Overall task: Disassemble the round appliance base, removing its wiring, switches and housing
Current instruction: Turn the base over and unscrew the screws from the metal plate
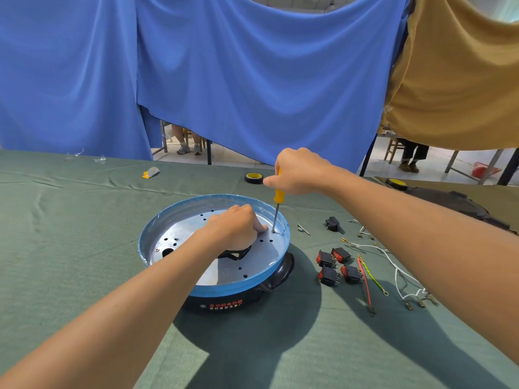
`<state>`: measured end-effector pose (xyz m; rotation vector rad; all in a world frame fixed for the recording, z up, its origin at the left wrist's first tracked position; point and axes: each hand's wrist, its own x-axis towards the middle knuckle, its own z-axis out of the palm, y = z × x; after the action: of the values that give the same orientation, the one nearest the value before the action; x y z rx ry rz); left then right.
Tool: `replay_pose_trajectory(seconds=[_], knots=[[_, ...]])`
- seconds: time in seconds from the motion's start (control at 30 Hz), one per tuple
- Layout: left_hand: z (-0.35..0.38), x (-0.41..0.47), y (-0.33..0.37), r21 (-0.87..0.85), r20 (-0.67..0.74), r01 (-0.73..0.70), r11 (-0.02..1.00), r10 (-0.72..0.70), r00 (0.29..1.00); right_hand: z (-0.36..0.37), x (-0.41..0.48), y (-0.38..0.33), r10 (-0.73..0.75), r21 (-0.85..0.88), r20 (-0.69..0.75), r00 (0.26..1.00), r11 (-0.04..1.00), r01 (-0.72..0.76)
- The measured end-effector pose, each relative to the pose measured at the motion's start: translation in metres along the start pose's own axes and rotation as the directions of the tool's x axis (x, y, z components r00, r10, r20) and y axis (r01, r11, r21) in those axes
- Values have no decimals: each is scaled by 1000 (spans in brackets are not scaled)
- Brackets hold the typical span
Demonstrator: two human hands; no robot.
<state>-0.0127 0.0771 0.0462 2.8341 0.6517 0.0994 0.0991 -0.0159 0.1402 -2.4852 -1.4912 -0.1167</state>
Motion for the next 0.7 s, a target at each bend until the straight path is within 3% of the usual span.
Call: replay_pose_trajectory(seconds=[0.2, 0.3, 0.7], knots=[[0, 0, -1, -13, -6, -3, 1000, 3, 1000, -1, 1, 1, -22, 39, 73, 997, 999, 20], [1, 0, -1, -17, -18, 5, 1000, -5, 1000, -1, 0, 2, -16, -39, 31, 999, 999, 17], [0, -2, 0, -37, -26, 16, 999, -17, 1000, 0, -4, 3, -78, 7, 9, 997, 997, 77]])
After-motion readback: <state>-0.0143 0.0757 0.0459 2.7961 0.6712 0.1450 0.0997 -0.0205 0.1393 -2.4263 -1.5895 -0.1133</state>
